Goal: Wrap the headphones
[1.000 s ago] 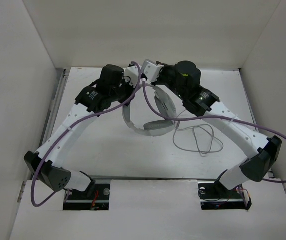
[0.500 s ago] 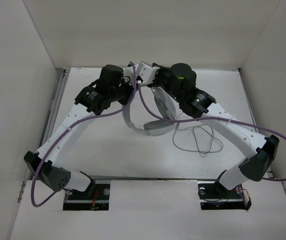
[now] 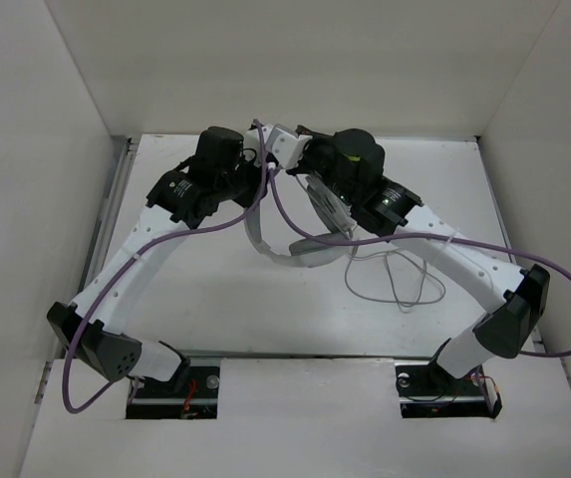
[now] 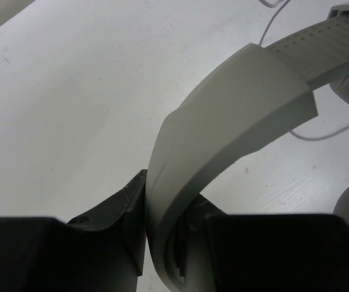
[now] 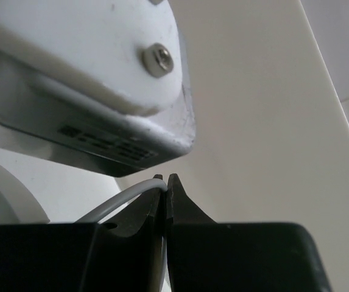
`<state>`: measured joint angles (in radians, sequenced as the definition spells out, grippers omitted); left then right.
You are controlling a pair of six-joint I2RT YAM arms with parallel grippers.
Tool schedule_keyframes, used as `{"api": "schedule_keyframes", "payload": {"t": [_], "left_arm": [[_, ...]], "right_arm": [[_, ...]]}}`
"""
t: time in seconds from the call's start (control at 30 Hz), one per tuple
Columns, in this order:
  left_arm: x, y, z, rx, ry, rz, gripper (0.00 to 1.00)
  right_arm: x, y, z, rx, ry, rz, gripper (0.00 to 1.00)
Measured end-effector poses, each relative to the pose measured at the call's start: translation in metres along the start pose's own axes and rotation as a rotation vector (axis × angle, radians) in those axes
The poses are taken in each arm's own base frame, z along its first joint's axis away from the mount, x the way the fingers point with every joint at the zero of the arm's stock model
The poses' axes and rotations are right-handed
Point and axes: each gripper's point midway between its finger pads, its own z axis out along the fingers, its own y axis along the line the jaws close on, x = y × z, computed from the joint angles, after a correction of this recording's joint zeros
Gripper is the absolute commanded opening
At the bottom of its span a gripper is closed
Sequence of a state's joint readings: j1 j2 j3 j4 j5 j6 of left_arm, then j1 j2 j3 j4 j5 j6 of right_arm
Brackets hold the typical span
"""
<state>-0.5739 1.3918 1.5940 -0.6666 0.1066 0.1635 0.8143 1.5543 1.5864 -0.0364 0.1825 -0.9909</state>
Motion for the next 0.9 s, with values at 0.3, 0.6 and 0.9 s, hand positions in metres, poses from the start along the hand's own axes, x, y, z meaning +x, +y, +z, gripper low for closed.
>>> {"api": "schedule_keyframes", "payload": {"t": [0.3,0.6,0.9], "left_arm": [[0.0,-0.012,-0.007,0.057,-0.006,-0.024,0.0],[0.001,-0.022,-0.011,0.122,0.001,-0.073,0.0],[-0.003,-0.023,-0.016,0.163,-0.013,-0.128,0.0]], "right_arm": [[0.021,-0.006,0.005,0.013,0.029,0.003,0.0],[0.021,-0.005,0.006,0.008,0.02,0.036,0.0],[0.033,-0.001,0.005,-0.044,0.032,0.145,0.03]]}}
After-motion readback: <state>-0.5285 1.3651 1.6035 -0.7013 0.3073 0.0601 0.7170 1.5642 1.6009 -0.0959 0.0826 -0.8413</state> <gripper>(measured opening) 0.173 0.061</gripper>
